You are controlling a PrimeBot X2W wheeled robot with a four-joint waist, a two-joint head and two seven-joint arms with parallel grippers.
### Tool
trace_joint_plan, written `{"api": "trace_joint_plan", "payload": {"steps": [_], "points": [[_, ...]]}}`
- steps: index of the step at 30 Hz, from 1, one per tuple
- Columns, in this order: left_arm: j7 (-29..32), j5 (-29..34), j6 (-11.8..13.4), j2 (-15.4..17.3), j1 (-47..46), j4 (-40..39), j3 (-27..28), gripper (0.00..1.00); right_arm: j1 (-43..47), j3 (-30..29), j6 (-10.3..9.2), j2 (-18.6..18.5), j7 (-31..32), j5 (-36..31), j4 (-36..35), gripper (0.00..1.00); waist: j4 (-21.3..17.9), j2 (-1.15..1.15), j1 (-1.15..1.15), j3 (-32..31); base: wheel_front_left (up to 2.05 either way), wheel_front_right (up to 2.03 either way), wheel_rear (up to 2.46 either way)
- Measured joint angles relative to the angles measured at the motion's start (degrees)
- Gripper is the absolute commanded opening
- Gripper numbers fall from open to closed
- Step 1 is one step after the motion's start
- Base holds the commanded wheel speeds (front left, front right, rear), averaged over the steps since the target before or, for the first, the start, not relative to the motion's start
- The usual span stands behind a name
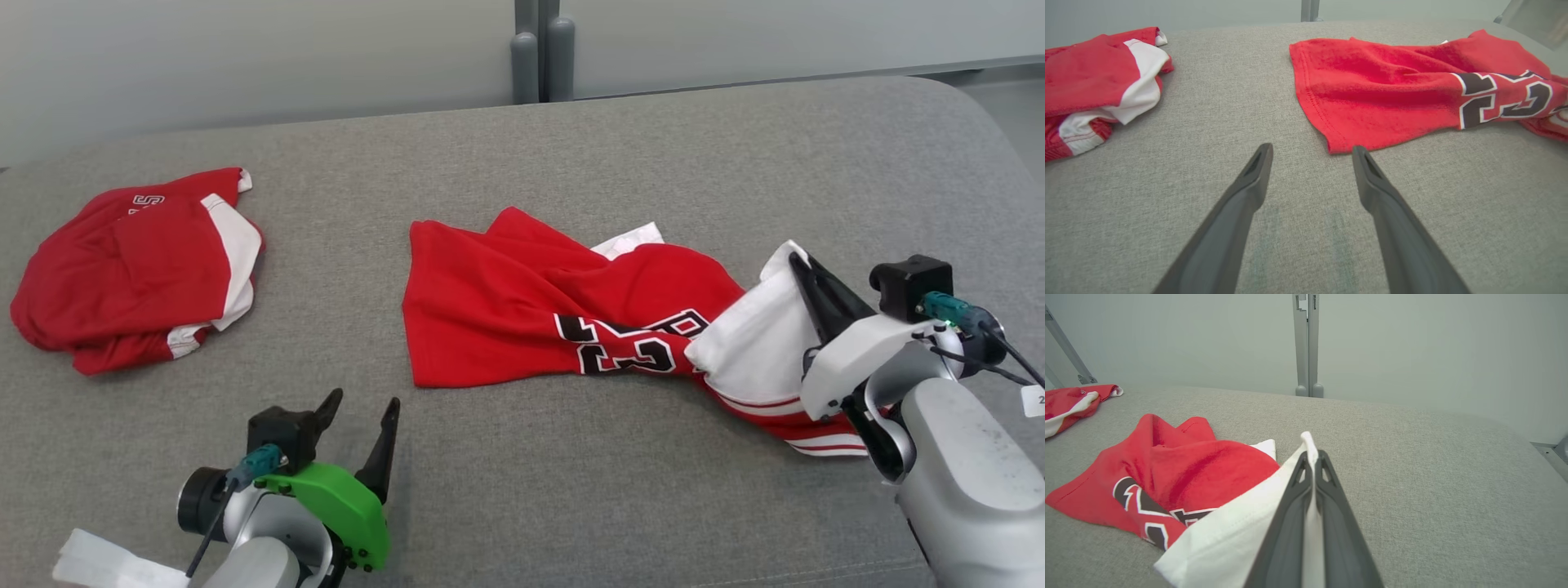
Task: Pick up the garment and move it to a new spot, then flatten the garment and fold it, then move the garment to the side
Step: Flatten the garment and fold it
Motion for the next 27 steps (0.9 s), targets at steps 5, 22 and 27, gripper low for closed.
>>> {"api": "trace_joint_plan", "payload": {"steps": [5,22,27], "points": [[1.9,0.0,0.0,-0.4,0.0,-0.6,-1.9,1.0,-0.1,-2.5,-0.03,-1.2,0.0,1.4,-1.7,0.0,-2.2,0.0,0.0,0.2,0.0,0.0,0.0],[4.7,0.2,-1.4,-5.5,-4.0,1.2,-6.0,1.0,-2.2,-8.3,-3.18,-6.2,0.7,2.5,-5.7,0.0,-7.3,0.0,0.0,3.4,0.0,0.0,0.0],[4.7,1.0,-2.1,-6.9,-4.3,3.3,-7.1,1.0,-3.4,-7.8,-3.08,-6.7,1.1,2.5,-8.1,0.0,-7.3,0.0,0.0,3.7,0.0,0.0,0.0]]}}
